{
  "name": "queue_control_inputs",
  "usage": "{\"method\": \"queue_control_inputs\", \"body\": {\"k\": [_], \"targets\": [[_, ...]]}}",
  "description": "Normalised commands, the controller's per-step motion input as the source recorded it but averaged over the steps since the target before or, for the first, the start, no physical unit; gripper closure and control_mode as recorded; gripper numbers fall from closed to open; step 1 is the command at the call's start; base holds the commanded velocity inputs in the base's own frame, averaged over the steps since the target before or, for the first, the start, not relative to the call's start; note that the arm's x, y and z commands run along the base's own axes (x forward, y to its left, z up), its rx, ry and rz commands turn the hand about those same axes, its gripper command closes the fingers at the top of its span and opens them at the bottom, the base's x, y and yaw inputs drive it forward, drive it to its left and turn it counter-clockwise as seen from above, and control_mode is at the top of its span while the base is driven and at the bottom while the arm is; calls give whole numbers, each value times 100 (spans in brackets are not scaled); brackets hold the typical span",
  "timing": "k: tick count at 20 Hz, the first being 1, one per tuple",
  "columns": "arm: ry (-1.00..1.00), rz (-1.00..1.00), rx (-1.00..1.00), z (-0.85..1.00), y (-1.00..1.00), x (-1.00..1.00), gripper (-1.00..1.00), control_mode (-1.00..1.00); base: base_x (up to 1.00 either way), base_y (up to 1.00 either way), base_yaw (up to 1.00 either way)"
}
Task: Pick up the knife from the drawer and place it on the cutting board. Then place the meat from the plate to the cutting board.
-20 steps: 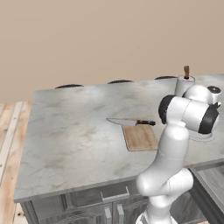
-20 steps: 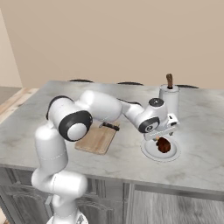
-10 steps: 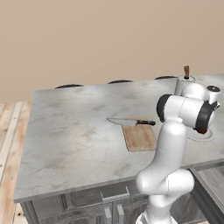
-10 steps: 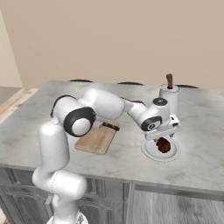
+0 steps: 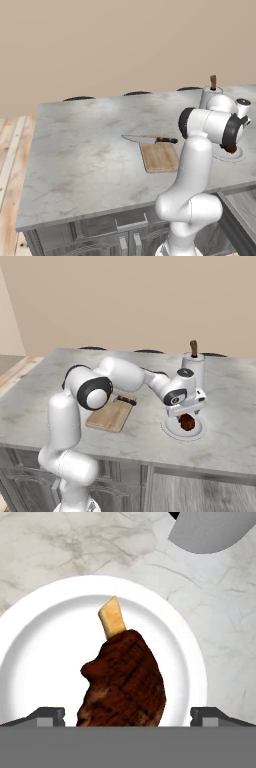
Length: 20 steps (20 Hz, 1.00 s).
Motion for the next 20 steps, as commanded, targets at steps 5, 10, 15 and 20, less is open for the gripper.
{"method": "queue_control_inputs", "body": {"k": [5,10,15,20], "targets": [[0,0,0,-11,0,1,-100,-100,0,0,0],[0,0,0,-13,0,0,-100,-100,0,0,0],[0,0,0,-13,-1,1,-100,-100,0,0,0],[0,0,0,-13,-3,1,-100,-100,0,0,0]]}}
